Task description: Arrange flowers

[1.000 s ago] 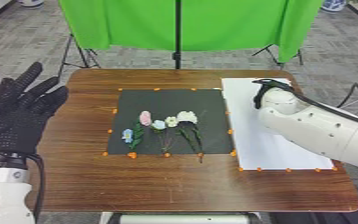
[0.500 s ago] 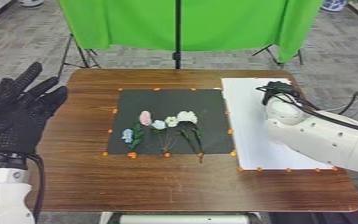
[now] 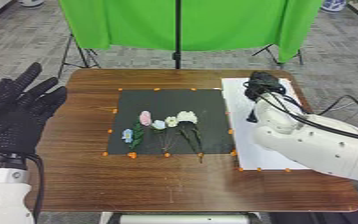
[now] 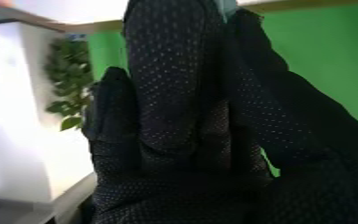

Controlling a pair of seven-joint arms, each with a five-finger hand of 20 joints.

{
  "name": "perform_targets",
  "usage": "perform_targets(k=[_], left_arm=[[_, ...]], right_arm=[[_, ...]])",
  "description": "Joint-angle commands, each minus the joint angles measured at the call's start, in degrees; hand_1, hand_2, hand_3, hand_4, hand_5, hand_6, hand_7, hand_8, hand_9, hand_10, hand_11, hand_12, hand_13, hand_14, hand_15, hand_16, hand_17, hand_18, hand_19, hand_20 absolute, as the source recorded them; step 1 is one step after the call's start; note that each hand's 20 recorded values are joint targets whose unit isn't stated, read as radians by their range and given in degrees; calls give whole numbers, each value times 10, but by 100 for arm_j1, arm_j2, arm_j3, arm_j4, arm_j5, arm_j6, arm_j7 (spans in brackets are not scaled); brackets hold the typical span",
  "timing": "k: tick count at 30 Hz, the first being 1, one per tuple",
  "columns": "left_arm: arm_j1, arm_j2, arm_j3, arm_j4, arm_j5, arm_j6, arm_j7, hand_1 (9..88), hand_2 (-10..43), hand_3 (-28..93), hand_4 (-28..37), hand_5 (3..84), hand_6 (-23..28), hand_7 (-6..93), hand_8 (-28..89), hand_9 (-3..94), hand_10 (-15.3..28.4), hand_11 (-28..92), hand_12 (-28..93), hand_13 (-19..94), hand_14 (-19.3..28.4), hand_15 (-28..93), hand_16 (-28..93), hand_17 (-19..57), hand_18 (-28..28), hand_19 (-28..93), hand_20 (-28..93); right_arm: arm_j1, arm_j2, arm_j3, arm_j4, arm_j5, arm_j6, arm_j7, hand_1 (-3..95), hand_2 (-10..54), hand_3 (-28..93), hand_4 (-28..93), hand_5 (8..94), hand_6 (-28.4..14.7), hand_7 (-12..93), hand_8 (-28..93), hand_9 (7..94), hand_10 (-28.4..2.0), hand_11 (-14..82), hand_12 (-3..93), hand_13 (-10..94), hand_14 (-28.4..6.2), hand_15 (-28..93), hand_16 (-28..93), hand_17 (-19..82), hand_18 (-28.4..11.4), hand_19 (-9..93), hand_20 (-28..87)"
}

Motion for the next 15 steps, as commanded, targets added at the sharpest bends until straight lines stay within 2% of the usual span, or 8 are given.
perform_targets(k=[1, 3, 7, 11, 15], left_arm=[[63, -52, 12, 27, -3, 12, -101, 199, 88, 763, -283, 327, 86, 146, -97, 307, 199, 261, 105, 241, 278, 539, -105, -64, 280, 693, -33], [11, -63, 31, 40, 22, 4, -146, 199, 88, 763, -283, 328, 86, 146, -98, 308, 198, 263, 106, 241, 278, 539, -105, -64, 280, 693, -33], [-21, -32, 39, 48, 23, 0, -122, 198, 87, 764, -283, 328, 86, 146, -97, 307, 199, 263, 105, 241, 278, 540, -105, -64, 279, 693, -34], [-10, -54, 39, 40, 29, 10, -133, 198, 88, 763, -283, 328, 86, 146, -98, 307, 199, 263, 105, 242, 278, 541, -105, -64, 279, 693, -34], [-97, -33, 84, 62, 44, 3, -182, 199, 88, 763, -283, 329, 87, 146, -98, 308, 200, 263, 104, 243, 278, 541, -105, -64, 279, 693, -34]], right_arm=[[-530, -567, 337, -367, -90, -77, -16, 573, -95, 747, -283, 777, 7, 366, 12, 937, -54, 111, 344, 897, -13, 417, 269, 488, -156, 932, 225], [-694, -685, 438, -435, -113, -110, 17, 574, -95, 748, -283, 777, 6, 367, 14, 937, -54, 110, 344, 896, -15, 419, 268, 488, -157, 932, 228], [-728, -802, 258, -599, -190, 7, 83, 574, -95, 748, -283, 779, 4, 363, 15, 937, -54, 111, 344, 897, -17, 422, 263, 488, -159, 932, 235], [-736, -933, 141, -660, -193, 56, 146, 575, -95, 748, -283, 778, 5, 364, 18, 937, -53, 111, 343, 897, -19, 427, 258, 490, -161, 932, 242], [-774, -936, 80, -743, -191, 83, 208, 575, -95, 748, -283, 778, 4, 364, 20, 937, -54, 114, 341, 899, -22, 431, 251, 490, -162, 932, 250]])
